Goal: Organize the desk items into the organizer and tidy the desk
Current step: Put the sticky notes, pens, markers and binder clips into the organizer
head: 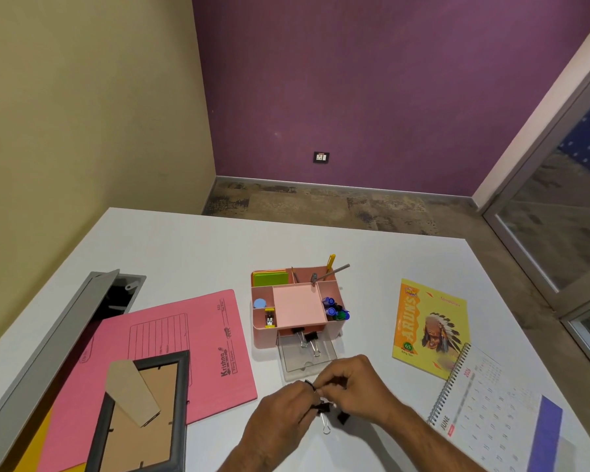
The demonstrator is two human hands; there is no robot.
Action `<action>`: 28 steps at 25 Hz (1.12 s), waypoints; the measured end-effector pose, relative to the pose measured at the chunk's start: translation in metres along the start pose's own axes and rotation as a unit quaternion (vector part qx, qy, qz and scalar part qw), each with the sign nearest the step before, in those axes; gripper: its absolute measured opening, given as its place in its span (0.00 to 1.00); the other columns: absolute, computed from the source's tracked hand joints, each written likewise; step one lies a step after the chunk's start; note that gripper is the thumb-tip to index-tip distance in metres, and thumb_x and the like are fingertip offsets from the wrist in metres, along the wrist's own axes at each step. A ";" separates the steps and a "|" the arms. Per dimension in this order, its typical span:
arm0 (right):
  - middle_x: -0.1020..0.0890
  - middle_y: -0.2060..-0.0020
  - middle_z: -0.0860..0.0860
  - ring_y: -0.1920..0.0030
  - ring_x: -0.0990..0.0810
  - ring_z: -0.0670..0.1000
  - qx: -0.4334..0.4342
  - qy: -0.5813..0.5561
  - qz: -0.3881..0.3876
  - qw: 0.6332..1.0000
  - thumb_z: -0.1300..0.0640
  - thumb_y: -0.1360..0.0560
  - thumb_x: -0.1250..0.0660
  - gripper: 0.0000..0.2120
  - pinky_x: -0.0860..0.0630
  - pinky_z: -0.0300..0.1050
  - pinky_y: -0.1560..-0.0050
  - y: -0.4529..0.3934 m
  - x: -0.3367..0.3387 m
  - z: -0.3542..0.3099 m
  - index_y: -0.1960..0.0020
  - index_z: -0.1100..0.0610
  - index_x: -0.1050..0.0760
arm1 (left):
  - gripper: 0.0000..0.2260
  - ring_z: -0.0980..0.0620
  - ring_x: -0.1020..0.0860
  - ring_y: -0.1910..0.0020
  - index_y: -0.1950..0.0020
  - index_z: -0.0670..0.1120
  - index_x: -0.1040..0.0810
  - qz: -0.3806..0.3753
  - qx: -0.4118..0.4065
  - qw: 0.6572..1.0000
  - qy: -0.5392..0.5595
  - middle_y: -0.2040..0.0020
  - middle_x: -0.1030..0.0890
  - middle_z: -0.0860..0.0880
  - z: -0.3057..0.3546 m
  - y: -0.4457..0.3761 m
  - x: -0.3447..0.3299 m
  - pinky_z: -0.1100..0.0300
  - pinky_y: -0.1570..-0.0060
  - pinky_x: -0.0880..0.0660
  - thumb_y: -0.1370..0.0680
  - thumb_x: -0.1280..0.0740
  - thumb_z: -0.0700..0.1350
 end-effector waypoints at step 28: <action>0.14 0.59 0.47 0.53 0.21 0.50 0.095 0.244 0.137 0.955 0.62 0.33 0.31 0.10 0.23 0.43 0.55 -0.032 0.011 0.008 0.55 0.53 0.15 | 0.19 0.52 0.26 0.45 0.40 0.53 0.27 -0.159 0.217 0.962 -0.051 0.43 0.27 0.54 -0.010 0.003 -0.006 0.59 0.51 0.30 0.28 0.28 0.52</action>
Point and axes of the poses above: each hand's wrist, its own y-axis away from the middle knuckle, its own x-axis out of the back of the hand, z = x × y, the point moved 2 cm from there along -y, towards the middle knuckle
